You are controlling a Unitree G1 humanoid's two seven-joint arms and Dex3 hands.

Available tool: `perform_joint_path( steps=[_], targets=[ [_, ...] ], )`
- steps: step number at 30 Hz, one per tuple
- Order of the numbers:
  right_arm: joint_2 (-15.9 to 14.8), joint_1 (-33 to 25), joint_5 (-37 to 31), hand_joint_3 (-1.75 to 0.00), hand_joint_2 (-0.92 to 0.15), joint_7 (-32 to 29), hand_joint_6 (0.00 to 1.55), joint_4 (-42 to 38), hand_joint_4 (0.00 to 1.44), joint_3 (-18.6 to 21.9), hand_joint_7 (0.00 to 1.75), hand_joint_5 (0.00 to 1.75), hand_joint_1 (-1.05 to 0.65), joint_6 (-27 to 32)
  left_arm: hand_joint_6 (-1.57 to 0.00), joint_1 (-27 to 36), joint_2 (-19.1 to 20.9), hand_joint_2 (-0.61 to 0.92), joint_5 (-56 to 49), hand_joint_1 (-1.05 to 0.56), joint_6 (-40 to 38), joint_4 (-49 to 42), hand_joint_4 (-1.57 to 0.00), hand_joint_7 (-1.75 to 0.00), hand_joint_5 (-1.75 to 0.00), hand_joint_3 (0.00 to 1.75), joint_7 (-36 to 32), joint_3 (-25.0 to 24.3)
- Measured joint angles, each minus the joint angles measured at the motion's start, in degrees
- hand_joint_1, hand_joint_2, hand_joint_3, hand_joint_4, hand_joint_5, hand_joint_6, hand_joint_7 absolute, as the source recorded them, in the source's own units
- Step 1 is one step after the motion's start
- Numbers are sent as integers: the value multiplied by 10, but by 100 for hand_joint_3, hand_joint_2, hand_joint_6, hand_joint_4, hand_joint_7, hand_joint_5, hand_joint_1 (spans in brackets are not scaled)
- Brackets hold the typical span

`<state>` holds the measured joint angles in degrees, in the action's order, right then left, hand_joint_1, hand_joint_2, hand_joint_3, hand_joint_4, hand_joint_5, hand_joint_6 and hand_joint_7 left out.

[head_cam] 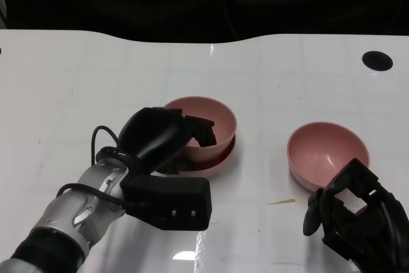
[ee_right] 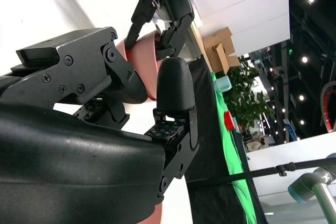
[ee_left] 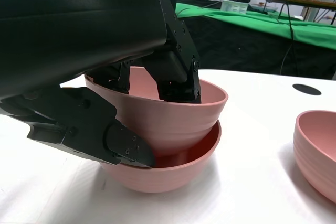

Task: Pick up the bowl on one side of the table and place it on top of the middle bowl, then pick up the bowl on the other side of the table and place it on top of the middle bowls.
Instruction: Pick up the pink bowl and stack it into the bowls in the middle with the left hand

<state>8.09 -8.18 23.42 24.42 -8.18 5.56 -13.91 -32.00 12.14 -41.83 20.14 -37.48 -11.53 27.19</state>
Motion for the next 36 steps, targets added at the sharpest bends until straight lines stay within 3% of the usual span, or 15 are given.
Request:
perform_joint_path(
  steps=[1,3,4,5,7,8,10,14,24,29,32,33,34,36],
  targets=[
    [0,0,0,-117,-71,0,54,0,86,0,175,175,2,0,-94,0,0,92,0,-8,0,-1,-73,-81,-159,14,-1,0],
    [0,0,0,-118,-71,0,54,0,86,0,175,175,2,0,-105,0,0,92,0,-17,1,-1,-85,-38,-108,17,-2,0],
    [0,0,0,-118,-71,0,54,0,86,0,175,175,2,0,-103,0,0,92,0,-27,0,0,-90,-22,-73,18,-1,0],
    [0,0,0,-118,-71,0,54,0,86,0,175,175,2,-1,-92,0,0,92,0,-48,-3,3,-88,-9,-36,25,2,0],
    [0,0,0,-118,-71,0,54,0,86,0,175,175,2,-2,-79,0,3,92,0,-65,-18,11,-78,-2,-11,32,22,1],
    [0,0,0,-118,-71,0,54,0,86,0,175,175,2,-2,-63,1,5,92,0,-81,-24,17,-53,-1,-5,41,32,1],
    [0,0,1,-118,-71,0,54,0,86,0,175,175,2,-2,-46,3,8,92,2,-97,-33,28,-26,0,-1,53,51,1],
    [0,0,1,-118,-71,0,54,0,86,0,175,175,2,-2,-29,7,12,92,5,-104,-44,39,-3,0,0,65,70,1],
    [0,0,2,-120,-72,0,54,0,86,0,175,175,3,-1,-18,8,14,92,-13,-105,-47,41,0,0,0,73,55,5],
    [0,0,3,-120,-71,2,54,0,86,0,175,175,3,-1,-19,9,14,92,-15,-105,-48,41,0,-1,0,72,53,8],
    [0,0,3,-119,-71,3,54,0,85,0,175,175,3,-1,-28,17,14,92,-14,-101,-44,42,0,-3,0,61,41,8],
    [0,0,3,-118,-71,3,54,0,86,0,175,175,3,-1,-46,24,13,91,-12,-83,-38,44,-25,-7,-9,41,28,4],
    [0,0,3,-118,-71,3,54,0,86,0,175,175,3,-1,-52,32,12,92,-7,-76,-30,48,-34,-7,-11,31,9,-2],
    [0,0,3,-117,-72,2,54,0,86,0,175,175,3,-1,-84,49,5,92,3,-47,-4,56,-82,-7,-11,10,-52,-22]
  ],
)
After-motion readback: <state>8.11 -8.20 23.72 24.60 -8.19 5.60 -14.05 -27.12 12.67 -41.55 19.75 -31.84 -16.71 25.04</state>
